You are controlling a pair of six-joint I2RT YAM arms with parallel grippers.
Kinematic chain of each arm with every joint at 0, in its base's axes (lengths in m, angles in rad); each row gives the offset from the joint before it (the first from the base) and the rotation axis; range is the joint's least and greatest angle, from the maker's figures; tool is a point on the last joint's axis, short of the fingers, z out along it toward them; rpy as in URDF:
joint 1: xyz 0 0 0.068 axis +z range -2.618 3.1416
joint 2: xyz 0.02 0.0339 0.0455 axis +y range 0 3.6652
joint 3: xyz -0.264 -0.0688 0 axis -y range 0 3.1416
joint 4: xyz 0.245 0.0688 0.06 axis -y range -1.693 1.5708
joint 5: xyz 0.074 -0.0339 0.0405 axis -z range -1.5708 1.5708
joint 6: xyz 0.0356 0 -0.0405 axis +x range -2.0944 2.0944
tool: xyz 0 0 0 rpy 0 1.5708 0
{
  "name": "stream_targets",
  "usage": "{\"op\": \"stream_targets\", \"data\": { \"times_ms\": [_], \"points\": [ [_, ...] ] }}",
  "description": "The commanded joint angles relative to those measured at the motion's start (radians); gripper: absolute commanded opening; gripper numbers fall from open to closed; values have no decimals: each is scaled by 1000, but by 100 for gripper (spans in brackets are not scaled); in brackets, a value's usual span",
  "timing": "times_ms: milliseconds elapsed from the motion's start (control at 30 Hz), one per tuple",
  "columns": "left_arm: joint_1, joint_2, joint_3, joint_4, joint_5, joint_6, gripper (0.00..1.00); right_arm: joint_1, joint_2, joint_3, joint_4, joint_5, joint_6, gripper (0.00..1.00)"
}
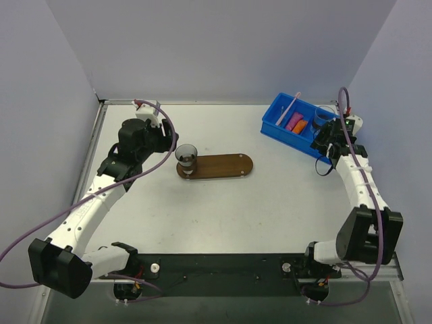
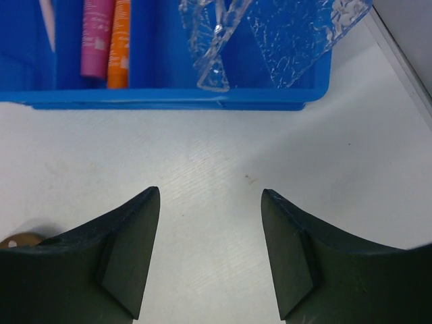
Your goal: Prepare toiletry sets of a toothbrush and toothpaste on the tray
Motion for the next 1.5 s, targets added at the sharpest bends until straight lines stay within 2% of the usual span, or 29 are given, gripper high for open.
{"op": "stream_targets", "data": {
  "times_ms": [0,100,267,467,633,967,1233,1467],
  "points": [
    [-4,-29,4,36,34,15,68,-53,124,67,152,-7,47,56],
    [-4,-25,7,33,40,17,67,-75,205,87,225,-18,44,52],
    [-2,-30,10,29,37,23,67,-81,291,95,341,-26,19,51],
    [-2,-25,12,29,40,18,67,-81,358,115,385,19,19,50],
    [-4,-18,15,25,63,18,67,-81,381,120,407,33,43,47],
    [-4,-6,14,25,67,23,66,-87,389,90,502,40,77,32],
    [-4,4,20,19,74,23,66,-101,397,94,513,28,88,22],
    [-4,5,21,18,77,26,66,-104,403,107,499,13,91,18]
  ]
}}
